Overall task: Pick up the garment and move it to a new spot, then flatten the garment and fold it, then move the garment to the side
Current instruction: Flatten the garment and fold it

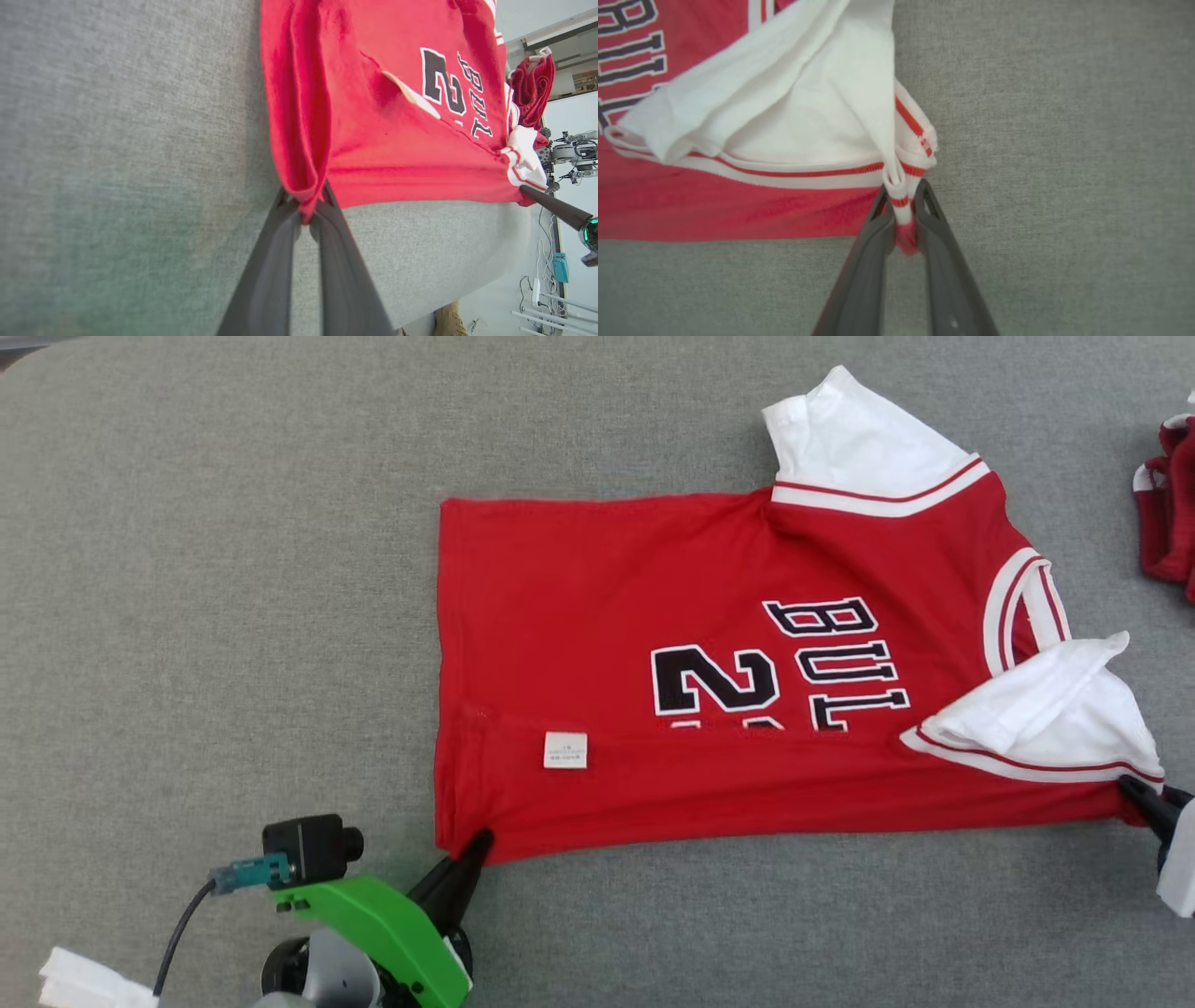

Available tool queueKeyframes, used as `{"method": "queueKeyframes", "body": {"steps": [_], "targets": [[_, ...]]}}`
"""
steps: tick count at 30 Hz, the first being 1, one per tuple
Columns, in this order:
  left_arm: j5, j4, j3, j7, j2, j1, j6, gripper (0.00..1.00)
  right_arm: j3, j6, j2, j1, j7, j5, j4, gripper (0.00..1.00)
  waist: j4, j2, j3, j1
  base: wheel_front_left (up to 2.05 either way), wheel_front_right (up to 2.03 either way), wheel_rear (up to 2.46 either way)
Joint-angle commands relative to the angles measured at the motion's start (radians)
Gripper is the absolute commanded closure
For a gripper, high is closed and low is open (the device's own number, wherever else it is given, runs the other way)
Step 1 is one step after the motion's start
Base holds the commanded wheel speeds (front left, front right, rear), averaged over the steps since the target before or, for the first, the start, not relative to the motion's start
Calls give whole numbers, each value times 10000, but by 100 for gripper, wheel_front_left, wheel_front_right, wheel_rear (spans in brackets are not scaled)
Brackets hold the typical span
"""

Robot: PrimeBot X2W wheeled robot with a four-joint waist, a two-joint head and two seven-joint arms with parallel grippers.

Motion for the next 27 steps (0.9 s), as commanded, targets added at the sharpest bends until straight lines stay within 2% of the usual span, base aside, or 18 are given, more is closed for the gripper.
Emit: {"method": "queueKeyframes", "body": {"steps": [1,6,11,12,13,14,15,21,27], "targets": [[101,-311,53,22,227,411,117,100,-188,-30,-297,132,169,133,-148,100,97,-1,-212,0,0,0,0],[-93,-1528,-49,154,548,1756,400,100,-596,-30,-727,1200,955,641,-882,100,369,-1,-458,0,0,0,0],[-408,-1610,-288,109,215,2509,595,100,-684,-27,-288,1912,952,451,-883,100,474,-1,-583,0,0,0,0],[-419,-1557,-302,56,130,2524,607,91,-655,-27,-193,1922,871,355,-794,95,488,-1,-593,0,0,0,0],[-452,-1510,-312,15,69,2512,631,68,-692,-27,-132,1898,787,235,-716,75,497,-1,-600,0,0,0,0],[-486,-1430,-313,-25,-28,2465,639,0,-704,-27,-55,1842,689,136,-604,40,509,-1,-618,0,0,0,0],[-456,-1365,-299,-46,-47,2415,670,0,-692,-27,-5,1792,629,70,-536,2,511,-1,-631,0,0,0,0],[-335,-1180,257,-587,-41,2293,928,0,-1001,-24,-82,1523,113,-399,-439,0,446,-1,-663,0,0,0,0],[800,-1416,799,-1269,729,1452,1177,0,-931,-19,-626,633,-360,-551,-1756,0,461,-1,-227,0,0,0,0]]}}
